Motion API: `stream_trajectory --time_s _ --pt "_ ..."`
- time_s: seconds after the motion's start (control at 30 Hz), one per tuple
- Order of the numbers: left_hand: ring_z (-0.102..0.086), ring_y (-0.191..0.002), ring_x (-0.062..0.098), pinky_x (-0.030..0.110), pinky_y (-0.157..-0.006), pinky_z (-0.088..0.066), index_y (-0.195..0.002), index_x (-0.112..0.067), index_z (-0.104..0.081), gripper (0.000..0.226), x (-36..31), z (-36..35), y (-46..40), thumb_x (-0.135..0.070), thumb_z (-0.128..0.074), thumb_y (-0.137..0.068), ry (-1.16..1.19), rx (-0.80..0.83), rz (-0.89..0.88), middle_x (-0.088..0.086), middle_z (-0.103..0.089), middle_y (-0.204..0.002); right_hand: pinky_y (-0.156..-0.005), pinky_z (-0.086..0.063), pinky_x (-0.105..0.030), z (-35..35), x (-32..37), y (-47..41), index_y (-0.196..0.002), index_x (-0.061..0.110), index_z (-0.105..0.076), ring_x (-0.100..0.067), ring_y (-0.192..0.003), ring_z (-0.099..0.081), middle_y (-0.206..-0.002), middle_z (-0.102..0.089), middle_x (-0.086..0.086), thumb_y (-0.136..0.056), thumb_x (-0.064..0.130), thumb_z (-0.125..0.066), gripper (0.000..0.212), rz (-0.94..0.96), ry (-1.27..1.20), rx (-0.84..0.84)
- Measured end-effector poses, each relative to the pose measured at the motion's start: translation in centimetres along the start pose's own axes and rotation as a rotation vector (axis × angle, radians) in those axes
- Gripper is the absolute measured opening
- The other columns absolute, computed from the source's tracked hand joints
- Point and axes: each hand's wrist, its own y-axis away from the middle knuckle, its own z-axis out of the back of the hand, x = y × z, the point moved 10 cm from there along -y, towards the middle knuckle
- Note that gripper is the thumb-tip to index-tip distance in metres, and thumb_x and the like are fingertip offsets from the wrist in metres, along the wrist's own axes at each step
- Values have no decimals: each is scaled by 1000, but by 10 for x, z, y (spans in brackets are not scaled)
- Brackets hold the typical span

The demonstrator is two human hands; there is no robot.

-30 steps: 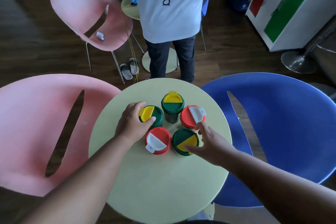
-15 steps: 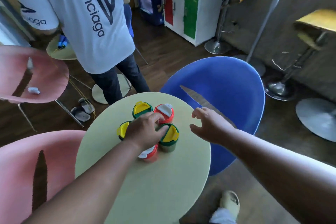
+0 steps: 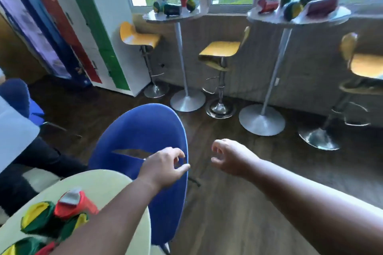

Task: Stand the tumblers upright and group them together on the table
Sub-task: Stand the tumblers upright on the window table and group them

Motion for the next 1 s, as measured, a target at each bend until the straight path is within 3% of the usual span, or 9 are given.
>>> stream_trajectory --time_s 0.13,0.23,0.37,0.47,0.73,1.0 --pt "-58 -88 2 28 -78 -50 -108 -41 -61 32 -135 -40 -67 -61 -61 -83 14 74 -136 -18 -58 -94 -78 -46 -32 70 -131 36 -103 21 -60 -18 -86 -53 -95 -55 5 -88 41 -61 25 -123 16 -65" --pt "-57 -88 1 29 -81 -51 -110 -42 -60 37 -235 -62 -110 -65 -59 -81 22 96 -236 -20 -57 -95 -79 -48 -32 130 -224 65 -99 22 -60 -21 -87 -58 -91 -55 6 -86 41 -62 23 -218 33 -122" --pt "-55 -87 1 26 -81 -50 -112 -41 -61 36 -346 -75 -155 -62 -61 -83 39 116 -331 -19 -58 -100 -79 -44 -28 203 -318 95 -110 22 -62 -20 -99 -61 -103 -61 2 -87 40 -62 29 -319 27 -214" --pt "-54 -85 1 24 -80 -48 -112 -38 -62 36 -405 -79 -185 -59 -64 -83 51 131 -392 -18 -59 -102 -81 -49 -31 237 -367 108 -110 22 -61 -20 -96 -62 -98 -57 5 -86 39 -61 30 -370 11 -254" --pt "-58 -90 4 29 -82 -52 -109 -38 -64 32 -492 -93 -271 -56 -65 -82 90 129 -460 -18 -61 -102 -85 -54 -37 282 -458 98 -110 25 -59 -16 -93 -58 -98 -57 8 -87 41 -60 28 -469 -30 -308" --pt "-57 -87 2 27 -79 -51 -105 -40 -64 30 -517 -107 -401 -59 -63 -81 96 123 -509 -18 -59 -97 -85 -52 -35 333 -527 1 -112 25 -59 -16 -93 -56 -98 -55 10 -88 42 -60 29 -484 10 -334"
